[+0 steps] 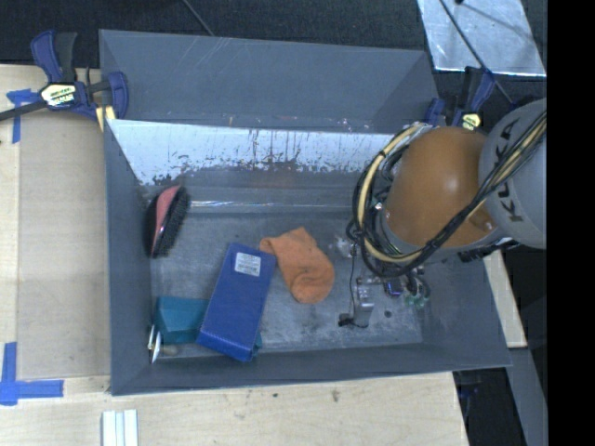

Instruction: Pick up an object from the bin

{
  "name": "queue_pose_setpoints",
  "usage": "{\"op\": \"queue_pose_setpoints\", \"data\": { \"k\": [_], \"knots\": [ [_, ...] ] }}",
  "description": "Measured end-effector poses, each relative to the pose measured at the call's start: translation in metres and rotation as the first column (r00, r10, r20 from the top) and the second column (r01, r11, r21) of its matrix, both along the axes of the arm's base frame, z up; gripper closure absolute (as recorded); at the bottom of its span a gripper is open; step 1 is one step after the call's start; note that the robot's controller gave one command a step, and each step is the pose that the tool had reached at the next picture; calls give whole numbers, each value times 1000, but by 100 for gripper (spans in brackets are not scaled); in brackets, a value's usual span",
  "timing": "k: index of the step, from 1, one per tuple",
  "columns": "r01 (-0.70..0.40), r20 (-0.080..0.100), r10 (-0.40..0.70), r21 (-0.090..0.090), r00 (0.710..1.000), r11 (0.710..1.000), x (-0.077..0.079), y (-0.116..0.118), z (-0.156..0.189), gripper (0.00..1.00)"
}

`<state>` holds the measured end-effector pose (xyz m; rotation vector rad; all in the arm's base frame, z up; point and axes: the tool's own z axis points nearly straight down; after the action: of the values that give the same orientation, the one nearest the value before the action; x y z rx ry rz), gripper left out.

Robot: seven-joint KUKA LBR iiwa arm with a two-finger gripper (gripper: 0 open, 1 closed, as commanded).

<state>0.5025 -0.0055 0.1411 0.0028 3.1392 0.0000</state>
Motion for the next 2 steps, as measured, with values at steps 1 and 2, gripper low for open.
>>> {"op": "queue_pose_setpoints", "data": {
  "k": [1, 2],
  "knots": [
    [-4, 6, 4, 0, 1000, 1000, 14, 7, -50, 0],
    [-1, 4, 1, 1, 1000, 1000, 14, 9, -63, 0]
  ]
}}
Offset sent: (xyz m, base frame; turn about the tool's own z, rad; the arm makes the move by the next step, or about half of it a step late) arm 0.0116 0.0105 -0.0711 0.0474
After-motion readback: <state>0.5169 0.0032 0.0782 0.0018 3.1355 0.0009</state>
